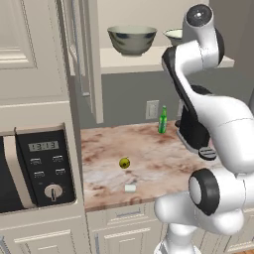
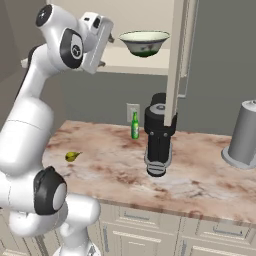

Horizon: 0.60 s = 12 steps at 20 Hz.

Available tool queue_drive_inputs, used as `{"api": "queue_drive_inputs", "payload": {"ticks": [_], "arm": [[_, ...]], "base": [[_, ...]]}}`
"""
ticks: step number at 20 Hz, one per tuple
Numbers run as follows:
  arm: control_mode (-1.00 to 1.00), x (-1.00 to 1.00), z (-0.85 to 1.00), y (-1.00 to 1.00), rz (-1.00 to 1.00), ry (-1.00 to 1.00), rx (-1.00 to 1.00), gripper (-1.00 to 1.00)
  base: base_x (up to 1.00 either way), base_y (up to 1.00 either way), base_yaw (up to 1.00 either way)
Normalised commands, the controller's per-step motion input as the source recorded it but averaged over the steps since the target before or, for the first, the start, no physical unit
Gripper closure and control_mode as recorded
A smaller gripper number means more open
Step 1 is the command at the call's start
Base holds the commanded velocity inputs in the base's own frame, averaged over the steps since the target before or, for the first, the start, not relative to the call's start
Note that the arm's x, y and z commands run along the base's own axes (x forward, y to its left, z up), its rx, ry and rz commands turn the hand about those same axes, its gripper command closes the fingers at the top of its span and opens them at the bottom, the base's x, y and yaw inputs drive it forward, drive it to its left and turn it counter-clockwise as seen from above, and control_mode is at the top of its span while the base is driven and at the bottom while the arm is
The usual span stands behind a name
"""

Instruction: Pick both bowls and place them on the counter. Then place the pear in one bowl and place the marshmallow in the other bowl.

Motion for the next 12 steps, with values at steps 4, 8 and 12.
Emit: {"api": "queue_drive_inputs", "payload": {"ticks": [4,8,12], "arm": [[-1.00,0.19,0.10,-0.33,0.00,0.06,0.00,-1.00],[-1.00,0.19,0.03,-0.31,0.00,0.01,0.00,-1.00],[-1.00,0.30,-0.08,-0.21,0.00,0.00,-0.01,-1.00]], "base": [[0.00,0.00,0.00],[0.00,0.00,0.00],[0.00,0.00,0.00]]}}
